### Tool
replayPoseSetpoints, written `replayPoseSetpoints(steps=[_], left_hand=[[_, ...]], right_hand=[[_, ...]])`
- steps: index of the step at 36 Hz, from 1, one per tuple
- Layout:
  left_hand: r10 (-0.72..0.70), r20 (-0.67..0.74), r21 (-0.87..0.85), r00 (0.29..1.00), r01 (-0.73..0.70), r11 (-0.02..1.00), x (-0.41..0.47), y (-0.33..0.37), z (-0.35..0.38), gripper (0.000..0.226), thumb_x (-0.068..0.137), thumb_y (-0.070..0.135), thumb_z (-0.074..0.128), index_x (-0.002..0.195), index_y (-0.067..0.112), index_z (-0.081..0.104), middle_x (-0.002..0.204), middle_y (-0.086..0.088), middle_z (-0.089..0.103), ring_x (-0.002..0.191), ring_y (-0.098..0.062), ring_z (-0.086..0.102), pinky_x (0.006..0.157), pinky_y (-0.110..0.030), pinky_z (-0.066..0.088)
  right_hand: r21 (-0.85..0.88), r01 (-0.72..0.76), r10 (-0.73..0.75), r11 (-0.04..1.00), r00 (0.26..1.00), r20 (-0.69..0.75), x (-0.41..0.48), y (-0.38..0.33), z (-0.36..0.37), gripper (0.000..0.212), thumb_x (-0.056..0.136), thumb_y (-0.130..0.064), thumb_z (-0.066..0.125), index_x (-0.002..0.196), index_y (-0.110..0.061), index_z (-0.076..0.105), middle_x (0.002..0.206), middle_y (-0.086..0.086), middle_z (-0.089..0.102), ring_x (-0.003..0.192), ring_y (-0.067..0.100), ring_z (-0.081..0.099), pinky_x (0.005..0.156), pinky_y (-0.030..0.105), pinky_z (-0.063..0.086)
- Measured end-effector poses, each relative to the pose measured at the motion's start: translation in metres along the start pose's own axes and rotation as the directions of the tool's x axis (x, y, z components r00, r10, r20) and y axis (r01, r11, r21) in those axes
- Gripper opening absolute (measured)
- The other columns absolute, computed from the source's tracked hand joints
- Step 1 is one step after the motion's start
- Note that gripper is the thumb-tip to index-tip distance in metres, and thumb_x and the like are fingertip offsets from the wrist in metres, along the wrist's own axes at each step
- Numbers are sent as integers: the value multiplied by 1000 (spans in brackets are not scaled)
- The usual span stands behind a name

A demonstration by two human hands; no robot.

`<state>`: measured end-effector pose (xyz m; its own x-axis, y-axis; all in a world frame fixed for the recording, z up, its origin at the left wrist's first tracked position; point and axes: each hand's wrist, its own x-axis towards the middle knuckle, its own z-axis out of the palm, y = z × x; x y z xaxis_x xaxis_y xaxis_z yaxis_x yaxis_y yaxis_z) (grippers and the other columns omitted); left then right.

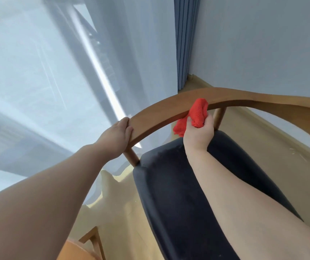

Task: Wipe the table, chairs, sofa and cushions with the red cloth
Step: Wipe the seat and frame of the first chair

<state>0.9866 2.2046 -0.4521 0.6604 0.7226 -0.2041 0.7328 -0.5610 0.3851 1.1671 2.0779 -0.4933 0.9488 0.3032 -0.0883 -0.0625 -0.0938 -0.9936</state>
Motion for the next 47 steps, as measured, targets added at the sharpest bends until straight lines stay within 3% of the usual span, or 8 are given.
replayPoseSetpoints(steps=[3,8,11,17,31,36,42,47], left_hand=[[-13,15,-11,1000,13,1000,1,-2,-2,23,101,35,28,107,18,42,92,-2,51,80,-23,50,70,-33,32],[-2,79,-57,997,7,998,4,-5,-6,18,101,36,29,106,23,40,94,-1,52,78,-18,50,70,-32,33],[-3,110,-69,994,11,998,5,-5,-7,17,101,37,29,106,25,39,95,-2,52,79,-17,50,70,-33,33],[-13,141,-70,990,23,997,7,-4,-9,22,101,35,30,114,20,40,100,-2,51,84,-22,49,73,-32,32],[-22,167,-79,986,36,996,7,-4,-11,27,102,34,30,122,20,40,101,-4,51,86,-23,51,74,-31,34],[-28,176,-92,984,45,995,6,-5,-12,26,102,34,30,121,20,40,100,-3,52,86,-23,50,74,-31,33],[-33,170,-112,985,53,992,6,-5,-11,29,102,32,30,127,20,39,102,-3,53,88,-23,51,75,-30,33],[-29,157,-144,987,52,988,7,-7,-10,29,102,31,31,128,21,41,104,-1,53,90,-22,51,75,-28,33]], right_hand=[[1,-10,10,1000,1000,16,-3,1,3,32,91,-17,64,122,-21,57,104,-12,64,93,-1,60,74,-2,39],[28,-4,3,1000,999,39,-13,3,9,21,90,-12,64,110,-18,59,88,-18,62,79,-17,58,63,-4,39],[48,-3,1,999,999,44,-19,3,14,22,90,-13,64,110,-21,59,89,-20,61,81,-21,56,66,-4,38],[88,-8,3,996,998,58,-32,4,24,21,89,-12,65,105,-24,59,86,-18,63,80,-13,59,68,0,41],[102,29,-44,994,988,146,-71,5,37,25,89,-11,66,100,-32,56,85,-20,61,82,-16,58,71,-1,40],[87,33,-52,996,973,225,-87,9,41,24,89,-14,67,108,-24,59,92,-16,62,90,-2,61,77,1,43],[99,5,-28,995,971,238,-97,8,44,24,92,-19,64,104,-37,55,93,-18,62,89,-13,59,75,1,44],[135,-15,-24,991,959,283,-111,11,47,19,91,-14,65,109,-19,62,96,-6,66,91,-3,62,75,6,46]])
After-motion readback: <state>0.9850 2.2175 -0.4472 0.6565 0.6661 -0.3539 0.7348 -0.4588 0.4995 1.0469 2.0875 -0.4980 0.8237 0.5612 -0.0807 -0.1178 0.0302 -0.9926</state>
